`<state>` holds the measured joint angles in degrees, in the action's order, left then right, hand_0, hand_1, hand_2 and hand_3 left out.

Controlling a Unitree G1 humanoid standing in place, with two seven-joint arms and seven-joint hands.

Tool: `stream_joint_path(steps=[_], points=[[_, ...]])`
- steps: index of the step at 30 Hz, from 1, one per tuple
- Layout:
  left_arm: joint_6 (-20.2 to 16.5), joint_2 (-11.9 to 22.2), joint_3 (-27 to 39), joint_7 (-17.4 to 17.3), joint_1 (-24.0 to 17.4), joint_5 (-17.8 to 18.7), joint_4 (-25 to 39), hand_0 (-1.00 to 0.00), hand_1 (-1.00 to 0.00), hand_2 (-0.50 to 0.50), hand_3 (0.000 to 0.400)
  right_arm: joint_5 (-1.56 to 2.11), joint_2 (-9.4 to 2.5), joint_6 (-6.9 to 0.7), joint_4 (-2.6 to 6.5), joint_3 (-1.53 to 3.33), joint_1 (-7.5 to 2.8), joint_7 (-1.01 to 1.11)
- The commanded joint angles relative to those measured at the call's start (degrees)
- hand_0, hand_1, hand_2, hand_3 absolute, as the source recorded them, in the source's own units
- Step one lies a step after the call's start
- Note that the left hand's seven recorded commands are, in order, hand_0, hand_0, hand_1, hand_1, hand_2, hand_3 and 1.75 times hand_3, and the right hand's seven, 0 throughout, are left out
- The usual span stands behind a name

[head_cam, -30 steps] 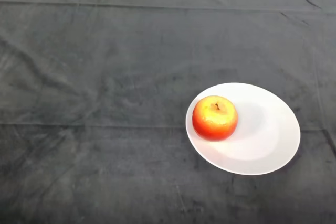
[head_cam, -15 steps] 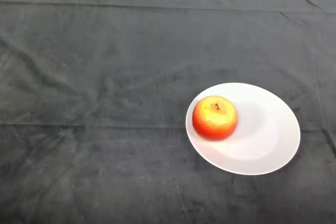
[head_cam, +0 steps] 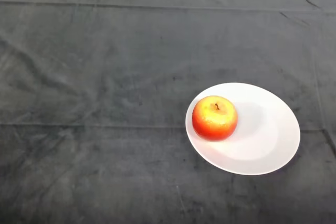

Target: Move the apple to the plate

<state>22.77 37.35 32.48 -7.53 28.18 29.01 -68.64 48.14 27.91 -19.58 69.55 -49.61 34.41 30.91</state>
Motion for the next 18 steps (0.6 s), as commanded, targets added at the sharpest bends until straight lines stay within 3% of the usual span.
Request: stream_joint_path(steps=[1, 18], points=[[-0.79, 3.45, 0.47, 0.78, -1.07, -0.68, 0.12, 0.00, 0.00, 0.00, 0.000, -0.01, 0.95, 0.12, -0.01, -0.88, 0.09, -0.23], [-1.04, 3.03, 0.46, 1.20, -0.92, -2.02, 0.40, 0.00, 0.00, 0.00, 0.000, -0.01, 0.93, 0.12, -0.04, -0.88, 0.08, -0.24]])
